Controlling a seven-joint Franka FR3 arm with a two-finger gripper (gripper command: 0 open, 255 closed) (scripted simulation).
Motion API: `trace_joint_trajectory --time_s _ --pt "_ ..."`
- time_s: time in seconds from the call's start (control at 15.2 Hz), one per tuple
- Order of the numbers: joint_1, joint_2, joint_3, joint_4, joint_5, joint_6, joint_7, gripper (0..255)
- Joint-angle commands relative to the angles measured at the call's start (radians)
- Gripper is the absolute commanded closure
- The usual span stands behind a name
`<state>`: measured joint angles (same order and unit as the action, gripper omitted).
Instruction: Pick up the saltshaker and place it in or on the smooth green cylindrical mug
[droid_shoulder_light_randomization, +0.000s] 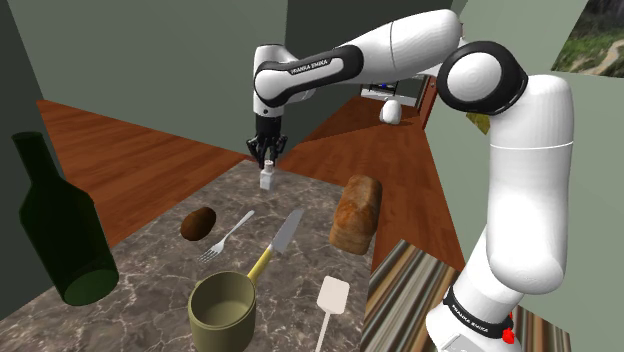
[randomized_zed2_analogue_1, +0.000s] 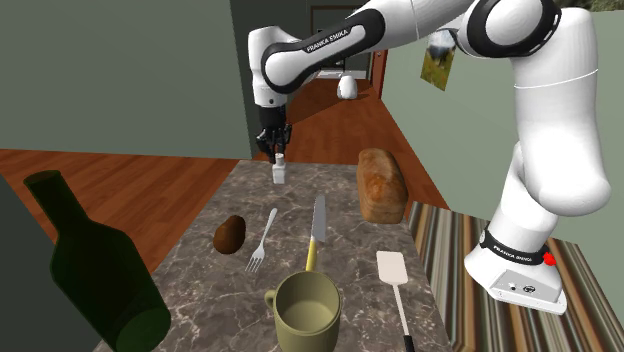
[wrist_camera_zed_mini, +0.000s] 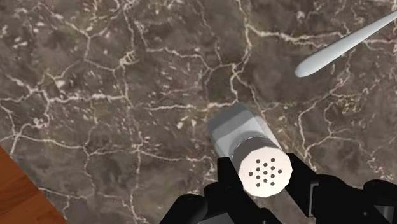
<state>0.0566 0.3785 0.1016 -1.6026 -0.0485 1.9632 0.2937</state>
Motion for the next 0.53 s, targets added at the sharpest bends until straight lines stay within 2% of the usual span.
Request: trace_joint_trajectory --time_s 0.0,0.46 --pt "0.0 -0.008 0.0 0.016 0.001 -0.024 -0.001 255" --pt "0.0 -0.024 0.001 0.086 0.004 -0.111 -0.004 255"
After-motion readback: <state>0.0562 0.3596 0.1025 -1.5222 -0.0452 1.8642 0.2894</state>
